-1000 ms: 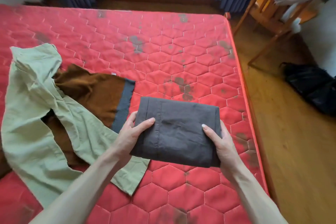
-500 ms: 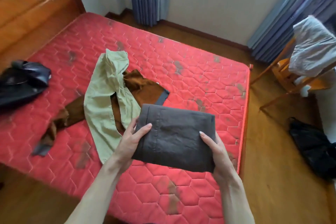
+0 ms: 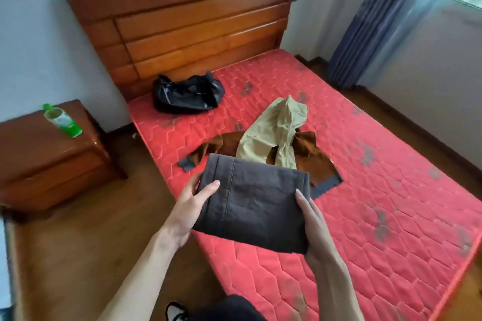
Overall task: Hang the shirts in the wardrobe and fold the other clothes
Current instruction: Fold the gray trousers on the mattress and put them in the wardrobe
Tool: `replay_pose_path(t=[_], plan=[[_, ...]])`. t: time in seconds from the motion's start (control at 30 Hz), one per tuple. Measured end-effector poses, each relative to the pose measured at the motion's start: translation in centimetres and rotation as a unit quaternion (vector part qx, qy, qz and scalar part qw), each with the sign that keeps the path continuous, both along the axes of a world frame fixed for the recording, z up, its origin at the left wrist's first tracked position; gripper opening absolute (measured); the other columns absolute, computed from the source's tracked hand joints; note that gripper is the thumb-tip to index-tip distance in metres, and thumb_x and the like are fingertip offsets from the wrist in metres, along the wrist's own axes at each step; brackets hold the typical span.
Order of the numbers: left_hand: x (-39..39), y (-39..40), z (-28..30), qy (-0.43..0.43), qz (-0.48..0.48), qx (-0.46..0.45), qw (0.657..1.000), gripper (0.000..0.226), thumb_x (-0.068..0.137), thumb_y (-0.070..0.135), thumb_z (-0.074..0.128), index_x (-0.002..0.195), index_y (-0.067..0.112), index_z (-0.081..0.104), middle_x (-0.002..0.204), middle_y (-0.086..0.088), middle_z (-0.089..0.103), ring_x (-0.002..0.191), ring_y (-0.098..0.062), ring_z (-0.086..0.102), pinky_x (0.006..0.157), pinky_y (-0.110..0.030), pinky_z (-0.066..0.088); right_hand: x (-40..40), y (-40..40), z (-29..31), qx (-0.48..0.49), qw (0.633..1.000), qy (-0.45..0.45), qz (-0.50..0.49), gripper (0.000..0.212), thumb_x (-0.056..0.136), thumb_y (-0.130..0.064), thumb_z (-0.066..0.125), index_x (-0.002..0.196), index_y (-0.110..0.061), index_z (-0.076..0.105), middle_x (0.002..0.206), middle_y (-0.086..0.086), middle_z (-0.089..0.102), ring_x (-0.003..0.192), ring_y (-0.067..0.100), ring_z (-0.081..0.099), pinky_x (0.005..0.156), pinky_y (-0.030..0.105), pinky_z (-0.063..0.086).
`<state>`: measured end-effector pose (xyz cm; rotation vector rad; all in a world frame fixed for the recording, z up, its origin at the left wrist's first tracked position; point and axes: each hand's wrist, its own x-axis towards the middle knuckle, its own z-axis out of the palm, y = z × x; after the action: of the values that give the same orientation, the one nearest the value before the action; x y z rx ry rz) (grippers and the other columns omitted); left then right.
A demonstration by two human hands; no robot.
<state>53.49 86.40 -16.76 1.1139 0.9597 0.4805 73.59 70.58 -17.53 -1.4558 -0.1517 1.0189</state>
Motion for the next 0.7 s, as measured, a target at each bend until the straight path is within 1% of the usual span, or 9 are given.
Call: replay_pose_path(t=[0.1, 0.17, 0.2, 0.27, 0.33, 0.43, 0.53, 0.6, 0.7], plan=[[-5.8, 1.5, 0.9, 0.001, 0.074, 0.007, 0.997, 0.033, 0.098, 0.036, 0.067, 0.131, 0.034, 0.063, 0.124, 0.007, 0.074, 0.114, -0.017, 0.072, 0.104, -0.046, 0.054, -4.4, 4.5, 1.4, 0.01, 0.998, -0.045, 0.037, 0.029, 0.103, -0.041, 0.06, 0.122, -0.024, 0.072, 0.118, -0.003, 0.076, 0.112, 0.015, 0.07, 0.094, 0.034, 0.052], [-9.9, 2.4, 1.5, 0.001, 0.117, 0.011, 0.993, 0.028, 0.099, 0.034, 0.065, 0.127, 0.033, 0.064, 0.118, 0.009, 0.076, 0.108, -0.015, 0.074, 0.095, -0.04, 0.057, -7.7, 7.4, 2.1, 0.021, 0.993, -0.093, 0.067, 0.028, 0.102, -0.043, 0.061, 0.12, -0.025, 0.071, 0.118, -0.003, 0.075, 0.112, 0.016, 0.07, 0.093, 0.035, 0.053], [-11.9, 2.9, 1.7, 0.002, 0.139, 0.014, 0.99, 0.028, 0.098, 0.035, 0.065, 0.126, 0.033, 0.064, 0.117, 0.01, 0.076, 0.106, -0.013, 0.074, 0.091, -0.039, 0.058, -9.4, 8.7, 2.4, 0.03, 0.99, -0.106, 0.084, 0.027, 0.102, -0.044, 0.062, 0.121, -0.027, 0.071, 0.118, -0.004, 0.075, 0.111, 0.015, 0.07, 0.093, 0.036, 0.054], [-15.7, 3.9, 1.9, 0.01, 0.178, 0.019, 0.984, 0.037, 0.093, 0.044, 0.066, 0.129, 0.037, 0.061, 0.117, 0.014, 0.075, 0.104, -0.01, 0.074, 0.088, -0.036, 0.059, -12.6, 11.4, 2.7, 0.047, 0.984, -0.129, 0.109, 0.024, 0.102, -0.042, 0.063, 0.12, -0.028, 0.071, 0.111, -0.012, 0.075, 0.107, 0.009, 0.071, 0.086, 0.029, 0.056], [-19.5, 4.8, 2.0, 0.018, 0.209, 0.022, 0.978, 0.049, 0.087, 0.052, 0.065, 0.133, 0.04, 0.058, 0.121, 0.017, 0.072, 0.108, -0.01, 0.072, 0.091, -0.038, 0.06, -15.8, 14.0, 3.0, 0.058, 0.98, -0.131, 0.139, 0.024, 0.101, -0.039, 0.064, 0.121, -0.026, 0.07, 0.108, -0.013, 0.076, 0.104, 0.008, 0.071, 0.08, 0.023, 0.054], [-24.3, 5.7, 2.3, 0.011, 0.252, 0.022, 0.967, 0.043, 0.088, 0.052, 0.064, 0.129, 0.045, 0.059, 0.125, 0.015, 0.07, 0.114, -0.014, 0.069, 0.094, -0.039, 0.059, -20.1, 17.2, 3.3, 0.071, 0.97, -0.134, 0.191, 0.026, 0.101, -0.039, 0.064, 0.123, -0.025, 0.07, 0.115, -0.001, 0.076, 0.109, 0.016, 0.071, 0.086, 0.031, 0.054], [-27.9, 6.4, 2.5, 0.014, 0.298, 0.031, 0.954, 0.041, 0.084, 0.055, 0.062, 0.124, 0.048, 0.057, 0.126, 0.014, 0.068, 0.114, -0.016, 0.068, 0.093, -0.041, 0.06, -23.5, 20.1, 3.6, 0.079, 0.959, -0.138, 0.235, 0.026, 0.1, -0.042, 0.064, 0.122, -0.028, 0.07, 0.114, -0.003, 0.076, 0.105, 0.013, 0.072, 0.084, 0.029, 0.054], [-29.8, 6.9, 2.5, 0.02, 0.327, 0.037, 0.944, 0.043, 0.084, 0.056, 0.061, 0.126, 0.048, 0.056, 0.126, 0.015, 0.067, 0.114, -0.016, 0.068, 0.09, -0.04, 0.061, -25.4, 22.0, 3.8, 0.085, 0.952, -0.14, 0.26, 0.027, 0.1, -0.042, 0.064, 0.122, -0.028, 0.07, 0.111, -0.005, 0.076, 0.102, 0.01, 0.071, 0.08, 0.025, 0.052], [-32.3, 8.1, 2.2, 0.037, 0.365, 0.046, 0.929, 0.049, 0.084, 0.061, 0.061, 0.131, 0.048, 0.054, 0.128, 0.014, 0.066, 0.117, -0.02, 0.067, 0.094, -0.045, 0.061, -28.1, 25.2, 4.1, 0.089, 0.94, -0.137, 0.298, 0.026, 0.1, -0.041, 0.063, 0.121, -0.027, 0.07, 0.111, -0.006, 0.076, 0.101, 0.009, 0.072, 0.078, 0.022, 0.053]])
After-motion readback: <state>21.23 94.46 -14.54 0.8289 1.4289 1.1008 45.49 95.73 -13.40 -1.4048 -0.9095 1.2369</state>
